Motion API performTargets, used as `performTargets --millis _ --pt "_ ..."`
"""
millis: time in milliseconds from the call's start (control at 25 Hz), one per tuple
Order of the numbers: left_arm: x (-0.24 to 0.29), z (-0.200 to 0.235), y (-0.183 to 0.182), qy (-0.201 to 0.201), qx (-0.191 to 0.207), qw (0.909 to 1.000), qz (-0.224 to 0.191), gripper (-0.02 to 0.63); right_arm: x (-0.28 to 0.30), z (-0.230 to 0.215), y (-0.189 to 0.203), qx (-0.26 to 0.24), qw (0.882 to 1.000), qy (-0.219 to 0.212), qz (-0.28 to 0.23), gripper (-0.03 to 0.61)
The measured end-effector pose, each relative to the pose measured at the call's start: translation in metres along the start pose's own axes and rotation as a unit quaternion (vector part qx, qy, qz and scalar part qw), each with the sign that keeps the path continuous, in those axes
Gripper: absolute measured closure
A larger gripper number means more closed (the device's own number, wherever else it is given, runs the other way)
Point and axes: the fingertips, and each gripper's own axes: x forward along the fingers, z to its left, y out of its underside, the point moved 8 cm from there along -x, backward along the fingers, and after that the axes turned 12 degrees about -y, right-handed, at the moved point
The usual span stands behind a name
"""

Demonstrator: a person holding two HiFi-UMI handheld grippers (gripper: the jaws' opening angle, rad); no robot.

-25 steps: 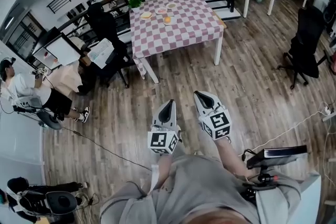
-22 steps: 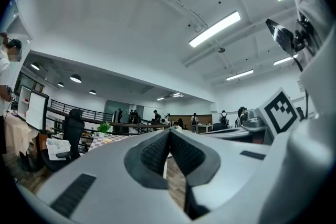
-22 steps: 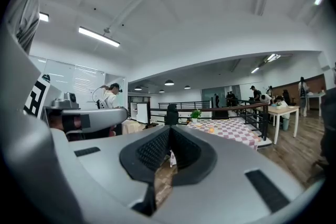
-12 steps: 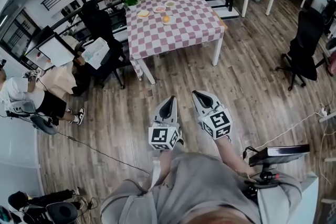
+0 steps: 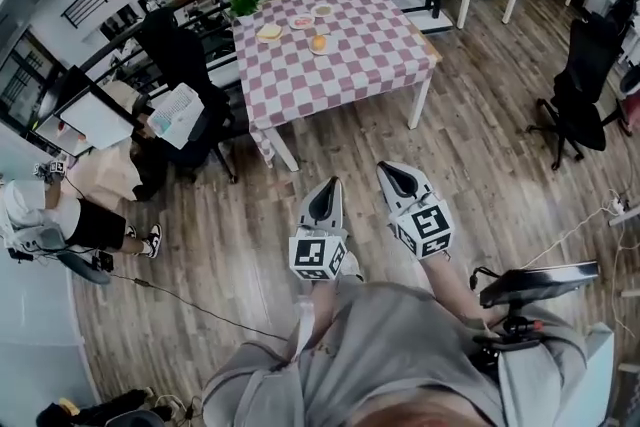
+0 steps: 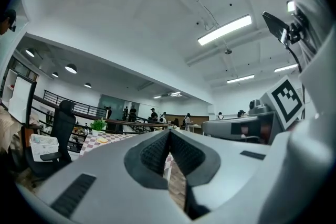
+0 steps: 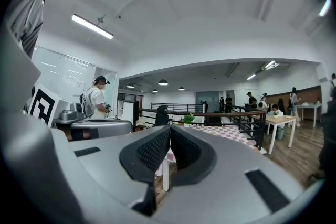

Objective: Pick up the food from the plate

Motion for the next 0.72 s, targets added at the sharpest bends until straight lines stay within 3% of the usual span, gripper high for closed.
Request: performTargets --millis 440,720 --pt "0.077 0.080 -0.002 0.026 -0.015 0.9995 -0.004 0.604 0.101 -0.016 -0.004 -0.013 1.000 -0.005 0.013 0.563" --pt "0.118 0.108 0.004 0.045 -0.027 0.9986 -0.002 0.604 0.132 -0.029 0.003 -0.010 0.999 0.010 0.031 0.563"
